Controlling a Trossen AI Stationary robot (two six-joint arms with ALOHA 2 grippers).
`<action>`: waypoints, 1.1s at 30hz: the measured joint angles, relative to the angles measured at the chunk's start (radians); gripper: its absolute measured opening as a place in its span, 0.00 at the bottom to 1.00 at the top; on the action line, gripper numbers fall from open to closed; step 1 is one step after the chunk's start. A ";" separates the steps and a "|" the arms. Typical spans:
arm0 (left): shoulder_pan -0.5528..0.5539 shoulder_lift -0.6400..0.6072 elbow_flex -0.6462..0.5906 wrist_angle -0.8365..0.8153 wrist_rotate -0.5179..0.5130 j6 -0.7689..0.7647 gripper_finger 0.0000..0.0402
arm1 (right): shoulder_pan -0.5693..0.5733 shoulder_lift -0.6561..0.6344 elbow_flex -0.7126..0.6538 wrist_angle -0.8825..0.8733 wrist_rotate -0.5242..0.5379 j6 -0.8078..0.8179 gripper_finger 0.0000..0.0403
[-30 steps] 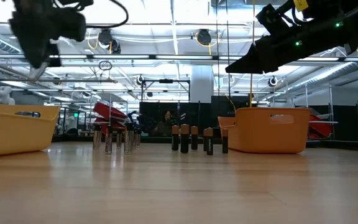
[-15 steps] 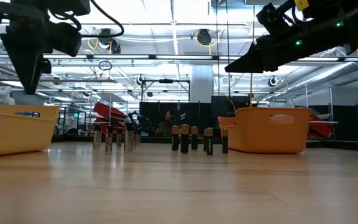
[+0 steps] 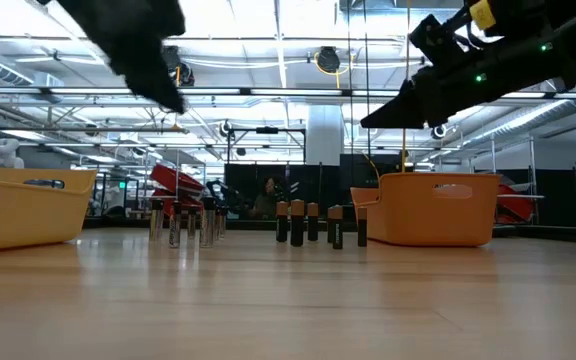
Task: Sort batteries
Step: Put the black brown battery into the orange bin
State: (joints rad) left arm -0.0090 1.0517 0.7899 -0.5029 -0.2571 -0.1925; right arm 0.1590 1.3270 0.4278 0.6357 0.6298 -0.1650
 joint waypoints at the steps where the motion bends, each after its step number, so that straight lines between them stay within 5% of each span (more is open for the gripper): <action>1: -0.001 0.000 -0.017 0.055 -0.056 0.015 0.48 | 0.001 0.000 0.002 0.006 -0.011 0.000 0.38; 4: -0.016 0.000 -0.090 0.250 -0.145 0.084 0.48 | 0.016 0.000 0.057 -0.068 -0.031 0.022 0.38; 11: -0.026 0.000 -0.271 0.617 -0.167 0.224 0.48 | 0.031 0.116 0.375 -0.655 -0.125 0.143 0.39; 25: -0.013 0.000 -0.310 0.782 -0.197 0.422 0.48 | -0.214 0.310 0.578 -0.697 -0.451 -0.059 0.49; 33: 0.135 0.002 -0.310 0.835 -0.111 0.522 0.48 | -0.359 0.375 0.591 -0.596 -0.661 -0.175 0.46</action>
State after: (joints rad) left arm 0.1258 1.0534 0.4801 0.3319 -0.3682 0.3290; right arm -0.1997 1.7016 1.0187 0.0398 -0.0314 -0.3402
